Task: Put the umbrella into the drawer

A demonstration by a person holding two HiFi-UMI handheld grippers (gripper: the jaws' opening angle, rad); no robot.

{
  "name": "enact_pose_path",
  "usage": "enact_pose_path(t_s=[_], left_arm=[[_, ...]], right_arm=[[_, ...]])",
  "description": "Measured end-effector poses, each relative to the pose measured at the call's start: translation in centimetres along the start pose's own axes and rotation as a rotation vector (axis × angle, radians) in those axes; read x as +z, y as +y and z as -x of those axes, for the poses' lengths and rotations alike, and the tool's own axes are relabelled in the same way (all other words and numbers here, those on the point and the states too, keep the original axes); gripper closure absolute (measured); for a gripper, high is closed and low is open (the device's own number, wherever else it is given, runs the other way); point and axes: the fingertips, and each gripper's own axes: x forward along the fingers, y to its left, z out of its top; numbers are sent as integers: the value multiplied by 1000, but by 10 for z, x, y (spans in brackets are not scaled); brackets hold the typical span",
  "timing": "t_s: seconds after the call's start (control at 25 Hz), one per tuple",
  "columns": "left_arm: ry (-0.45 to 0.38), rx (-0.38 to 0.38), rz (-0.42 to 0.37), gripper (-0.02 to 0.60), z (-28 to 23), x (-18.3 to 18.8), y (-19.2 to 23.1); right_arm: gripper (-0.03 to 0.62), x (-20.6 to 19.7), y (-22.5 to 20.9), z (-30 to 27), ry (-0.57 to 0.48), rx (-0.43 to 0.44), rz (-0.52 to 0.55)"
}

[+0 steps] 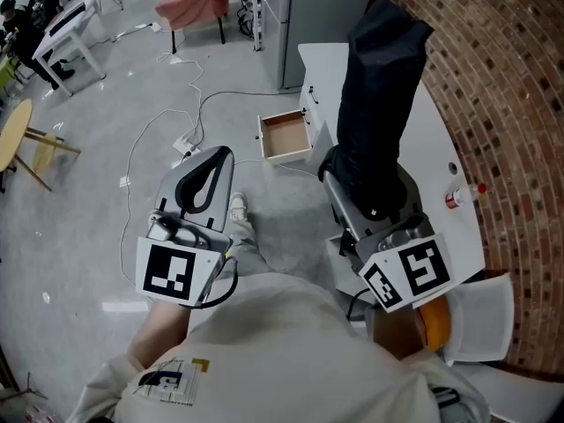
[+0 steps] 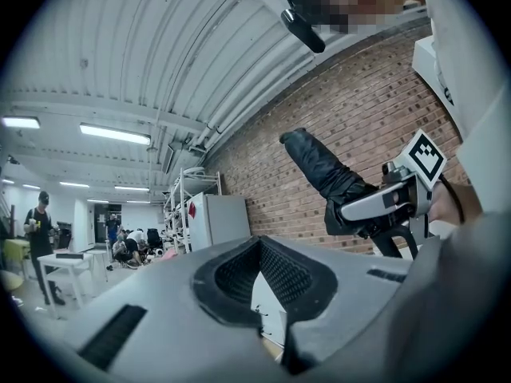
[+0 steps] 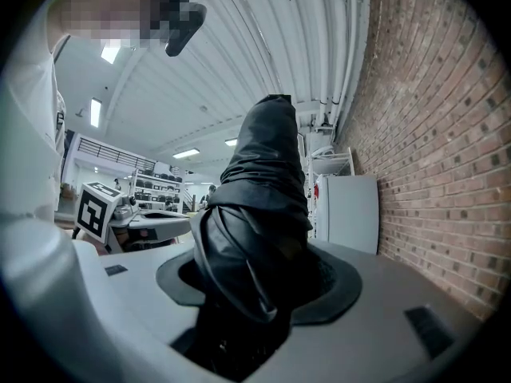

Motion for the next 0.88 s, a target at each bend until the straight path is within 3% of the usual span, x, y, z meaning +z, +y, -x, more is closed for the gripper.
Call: enact_pose_path(t_s=[0.44, 0.88], left_arm=[[30, 9, 21, 574, -49, -32, 73], [89, -15, 62, 574, -122, -64, 181]], right_arm=[[339, -20, -17, -96, 71, 19, 0], [341, -36, -38, -231, 209, 19, -9]])
